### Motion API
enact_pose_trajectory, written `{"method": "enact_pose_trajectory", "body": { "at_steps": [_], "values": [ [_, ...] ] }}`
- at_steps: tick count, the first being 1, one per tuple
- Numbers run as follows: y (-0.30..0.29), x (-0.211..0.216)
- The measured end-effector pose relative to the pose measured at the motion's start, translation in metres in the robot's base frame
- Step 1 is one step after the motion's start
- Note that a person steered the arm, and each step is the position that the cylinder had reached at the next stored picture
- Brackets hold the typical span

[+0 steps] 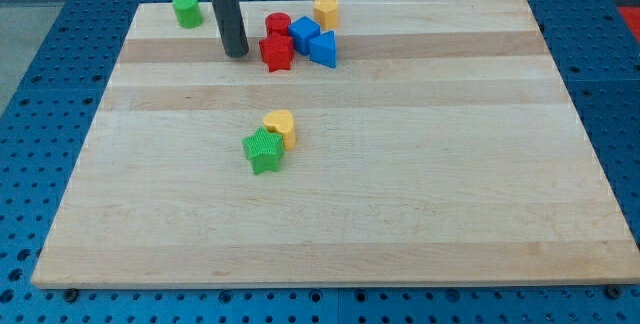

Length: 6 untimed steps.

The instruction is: Move the red star towards the top right corner of the board

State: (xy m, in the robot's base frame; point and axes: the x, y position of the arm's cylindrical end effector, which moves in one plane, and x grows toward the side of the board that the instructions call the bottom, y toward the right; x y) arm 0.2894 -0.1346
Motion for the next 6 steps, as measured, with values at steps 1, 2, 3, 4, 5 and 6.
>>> {"method": "enact_pose_trajectory", "body": {
  "at_steps": [1, 2, 3, 4, 5, 6],
  "values": [
    [0.002, -0.007],
    [0.013, -0.004],
    [0.025, 0.006],
    [0.042, 0.026],
    [0.069, 0.046],
    [0.104, 0.064]
  ]
}}
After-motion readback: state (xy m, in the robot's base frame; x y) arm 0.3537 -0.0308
